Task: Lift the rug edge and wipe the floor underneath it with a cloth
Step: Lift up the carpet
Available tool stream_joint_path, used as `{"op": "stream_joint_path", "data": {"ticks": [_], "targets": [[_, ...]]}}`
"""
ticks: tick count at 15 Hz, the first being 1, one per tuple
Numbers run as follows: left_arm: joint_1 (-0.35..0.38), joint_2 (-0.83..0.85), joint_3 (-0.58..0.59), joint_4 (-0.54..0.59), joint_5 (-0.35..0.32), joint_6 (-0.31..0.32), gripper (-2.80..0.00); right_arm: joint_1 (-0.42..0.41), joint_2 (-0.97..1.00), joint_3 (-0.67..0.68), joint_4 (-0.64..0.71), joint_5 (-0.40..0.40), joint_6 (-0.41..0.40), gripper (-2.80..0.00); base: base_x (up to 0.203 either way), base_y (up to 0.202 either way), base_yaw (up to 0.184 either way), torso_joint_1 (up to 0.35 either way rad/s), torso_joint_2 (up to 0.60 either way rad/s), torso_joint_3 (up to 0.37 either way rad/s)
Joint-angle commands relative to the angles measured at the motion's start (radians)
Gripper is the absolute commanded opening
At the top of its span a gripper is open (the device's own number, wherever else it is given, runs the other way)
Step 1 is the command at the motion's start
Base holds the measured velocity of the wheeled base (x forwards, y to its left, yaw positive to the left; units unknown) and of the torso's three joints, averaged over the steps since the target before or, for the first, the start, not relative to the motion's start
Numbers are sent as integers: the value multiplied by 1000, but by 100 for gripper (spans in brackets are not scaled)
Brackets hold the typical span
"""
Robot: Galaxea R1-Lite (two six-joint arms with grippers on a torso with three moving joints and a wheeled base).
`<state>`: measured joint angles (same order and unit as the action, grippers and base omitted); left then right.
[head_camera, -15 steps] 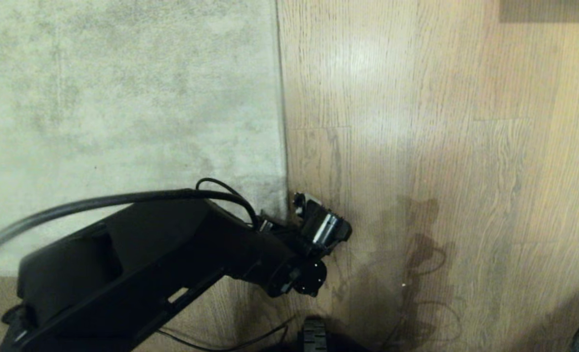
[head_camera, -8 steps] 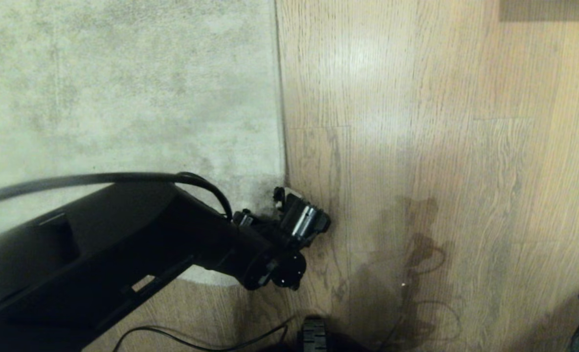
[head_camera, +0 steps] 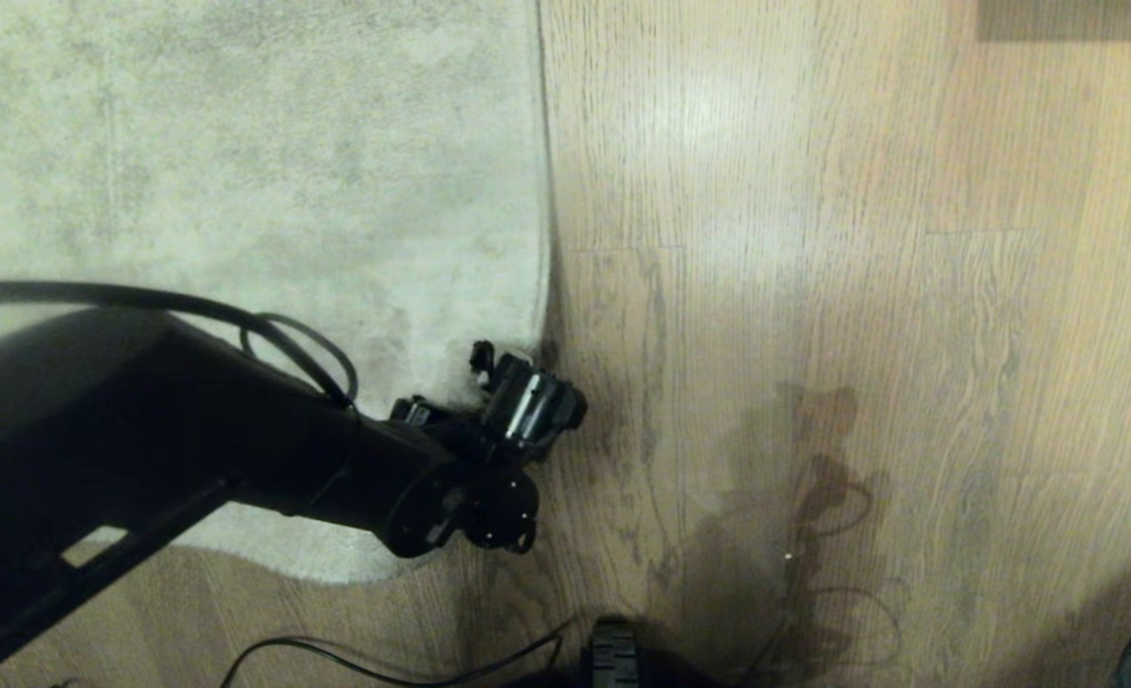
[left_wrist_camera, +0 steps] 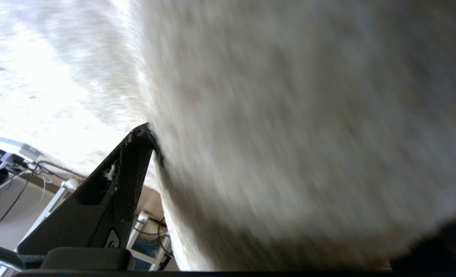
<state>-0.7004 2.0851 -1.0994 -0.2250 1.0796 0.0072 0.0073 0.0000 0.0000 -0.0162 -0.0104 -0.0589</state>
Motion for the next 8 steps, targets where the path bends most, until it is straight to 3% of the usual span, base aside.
{"op": "stream_joint_path", "data": {"ticks": [1,8], "targets": [[4,-87,38,1,6,0,0,0,0,0,-1,0,-1,-280,0,0,0,0,0,0],[3,-241,129,-2,8,28,0,0,0,0,-1,0,-1,-280,0,0,0,0,0,0]]}}
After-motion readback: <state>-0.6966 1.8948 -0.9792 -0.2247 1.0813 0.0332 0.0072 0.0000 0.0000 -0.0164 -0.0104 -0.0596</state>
